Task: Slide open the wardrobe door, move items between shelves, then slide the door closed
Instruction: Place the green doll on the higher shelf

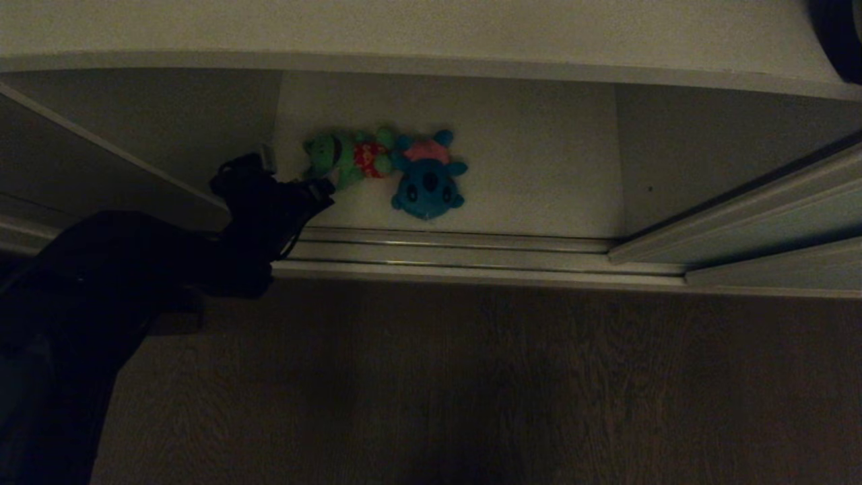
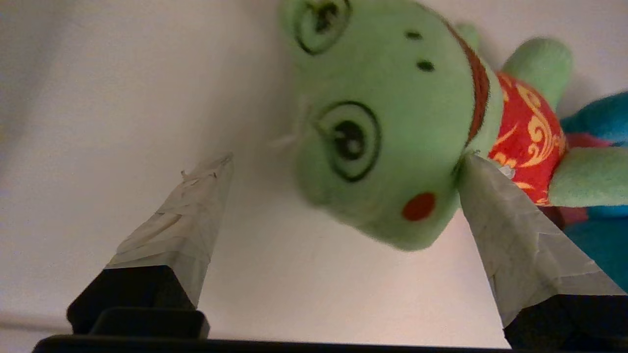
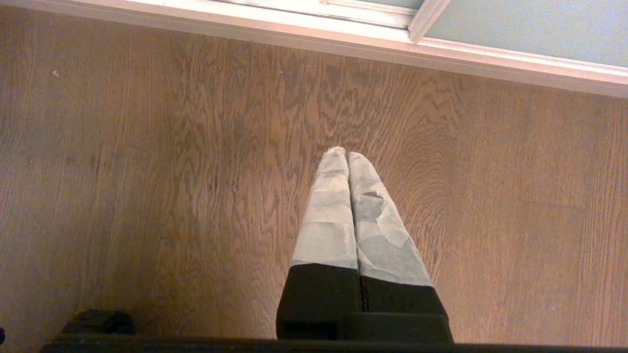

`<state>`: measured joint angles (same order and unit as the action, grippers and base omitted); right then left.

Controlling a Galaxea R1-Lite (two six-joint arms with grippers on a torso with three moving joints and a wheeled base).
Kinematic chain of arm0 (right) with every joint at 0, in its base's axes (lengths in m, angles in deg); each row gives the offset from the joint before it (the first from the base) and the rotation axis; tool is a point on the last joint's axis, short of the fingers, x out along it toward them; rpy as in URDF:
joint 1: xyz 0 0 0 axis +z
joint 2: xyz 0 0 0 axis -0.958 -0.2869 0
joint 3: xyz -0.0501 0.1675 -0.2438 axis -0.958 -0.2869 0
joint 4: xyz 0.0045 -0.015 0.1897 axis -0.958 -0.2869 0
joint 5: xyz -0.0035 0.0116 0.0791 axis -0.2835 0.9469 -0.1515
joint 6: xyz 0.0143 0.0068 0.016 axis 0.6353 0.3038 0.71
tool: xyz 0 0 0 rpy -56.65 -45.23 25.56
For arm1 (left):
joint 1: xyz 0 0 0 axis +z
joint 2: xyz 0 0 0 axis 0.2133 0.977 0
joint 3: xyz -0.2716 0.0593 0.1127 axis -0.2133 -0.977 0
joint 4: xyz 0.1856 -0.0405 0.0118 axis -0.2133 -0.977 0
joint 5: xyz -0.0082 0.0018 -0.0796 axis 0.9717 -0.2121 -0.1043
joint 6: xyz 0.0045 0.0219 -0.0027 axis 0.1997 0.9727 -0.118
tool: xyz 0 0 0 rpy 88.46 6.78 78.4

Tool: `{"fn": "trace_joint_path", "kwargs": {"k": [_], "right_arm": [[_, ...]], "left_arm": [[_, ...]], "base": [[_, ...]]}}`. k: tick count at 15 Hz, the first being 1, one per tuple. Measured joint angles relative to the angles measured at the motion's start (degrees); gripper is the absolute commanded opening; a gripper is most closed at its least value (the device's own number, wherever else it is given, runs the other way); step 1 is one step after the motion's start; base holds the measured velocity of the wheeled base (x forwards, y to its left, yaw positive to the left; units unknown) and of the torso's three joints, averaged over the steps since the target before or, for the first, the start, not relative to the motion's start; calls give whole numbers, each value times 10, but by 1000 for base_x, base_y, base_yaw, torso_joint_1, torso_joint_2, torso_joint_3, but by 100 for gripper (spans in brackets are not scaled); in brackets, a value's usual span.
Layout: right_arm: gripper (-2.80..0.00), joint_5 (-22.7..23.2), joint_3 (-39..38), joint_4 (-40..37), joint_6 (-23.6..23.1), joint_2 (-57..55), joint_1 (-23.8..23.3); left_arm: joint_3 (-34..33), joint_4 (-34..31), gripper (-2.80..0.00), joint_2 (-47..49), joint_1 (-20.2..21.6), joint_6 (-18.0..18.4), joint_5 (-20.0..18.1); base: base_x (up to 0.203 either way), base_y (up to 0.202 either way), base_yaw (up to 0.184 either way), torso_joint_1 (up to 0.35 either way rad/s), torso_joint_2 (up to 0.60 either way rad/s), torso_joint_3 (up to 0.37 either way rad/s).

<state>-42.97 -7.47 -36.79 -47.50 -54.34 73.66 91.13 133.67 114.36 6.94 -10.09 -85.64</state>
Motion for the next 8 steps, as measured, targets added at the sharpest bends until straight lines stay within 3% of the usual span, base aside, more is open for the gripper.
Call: {"fn": "trace_joint_path", "kwargs": {"k": [5, 6, 8], "right_arm": [[-280, 0, 0, 0, 0, 0, 0], [-280, 0, 0, 0, 0, 0, 0], [-280, 0, 0, 0, 0, 0, 0]], "left_arm": [[47, 2, 0, 42, -10, -1, 5], [54, 3, -280, 46, -10, -4, 11], [67, -1, -280, 53, -11, -15, 14]], "base": [[0, 0, 0, 0, 0, 0], [0, 0, 0, 0, 0, 0], [0, 0, 0, 0, 0, 0]]}}
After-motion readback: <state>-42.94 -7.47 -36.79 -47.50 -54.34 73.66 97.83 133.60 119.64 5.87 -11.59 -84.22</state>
